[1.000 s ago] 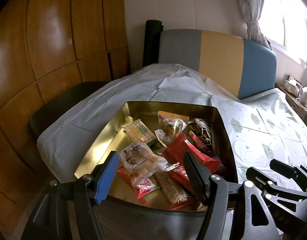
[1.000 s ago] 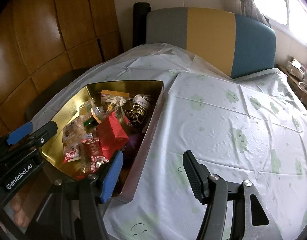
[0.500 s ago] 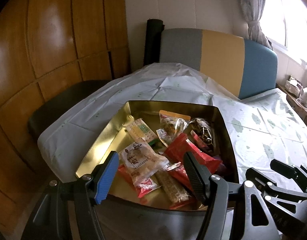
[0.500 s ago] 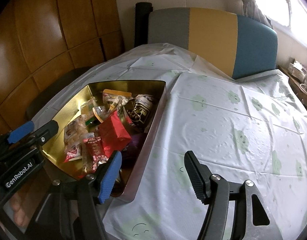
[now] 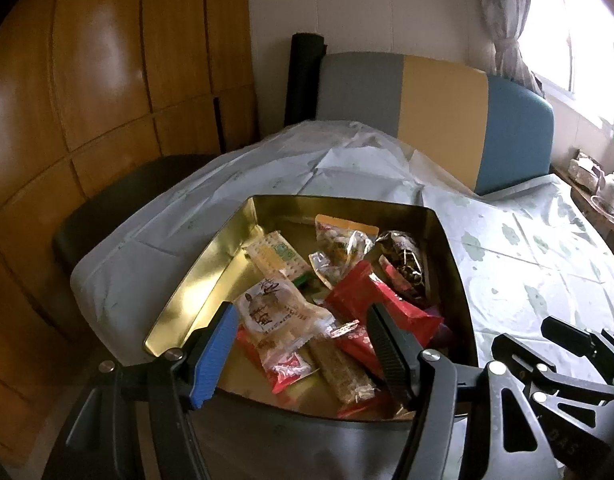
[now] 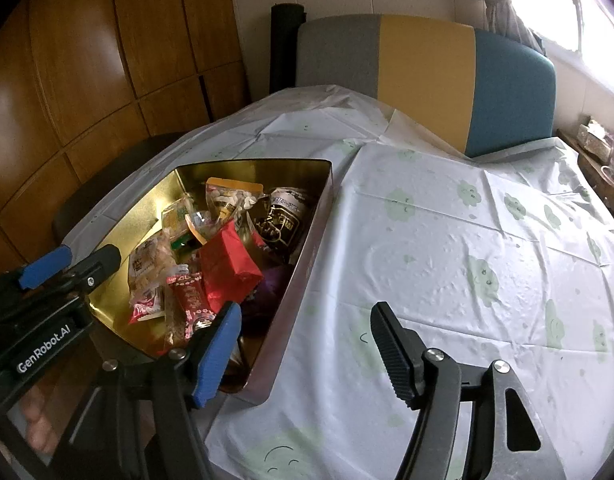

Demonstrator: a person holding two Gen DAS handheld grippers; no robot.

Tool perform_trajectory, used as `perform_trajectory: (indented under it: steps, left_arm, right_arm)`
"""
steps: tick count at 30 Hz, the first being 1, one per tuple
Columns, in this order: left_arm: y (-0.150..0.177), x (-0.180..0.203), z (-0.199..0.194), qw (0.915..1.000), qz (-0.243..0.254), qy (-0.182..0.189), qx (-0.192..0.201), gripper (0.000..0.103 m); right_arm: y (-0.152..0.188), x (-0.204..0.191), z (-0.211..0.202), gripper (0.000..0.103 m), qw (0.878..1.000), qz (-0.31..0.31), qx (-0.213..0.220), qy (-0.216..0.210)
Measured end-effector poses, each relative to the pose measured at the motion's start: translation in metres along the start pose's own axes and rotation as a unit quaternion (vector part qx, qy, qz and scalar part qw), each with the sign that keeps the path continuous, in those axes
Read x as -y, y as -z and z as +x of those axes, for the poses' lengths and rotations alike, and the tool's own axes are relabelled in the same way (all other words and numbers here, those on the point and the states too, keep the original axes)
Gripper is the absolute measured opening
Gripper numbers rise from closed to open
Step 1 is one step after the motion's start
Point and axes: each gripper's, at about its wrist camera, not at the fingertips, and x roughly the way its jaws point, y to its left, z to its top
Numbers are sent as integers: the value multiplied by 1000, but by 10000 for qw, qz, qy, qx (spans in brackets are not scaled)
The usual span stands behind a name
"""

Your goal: Organize snacks

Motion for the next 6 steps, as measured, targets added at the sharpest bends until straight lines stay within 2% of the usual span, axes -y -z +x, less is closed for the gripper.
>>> perform_trajectory:
  steps: [2,6]
  left_arm:
    - [0,2,-3,9999,50,-18,99,58]
    - [-1,2,-3,10000,31,15,78,58]
  right_arm:
    - [0,0,0,68,10000,8,4,-3]
    - [0,4,-1,68,10000,41,5,-35]
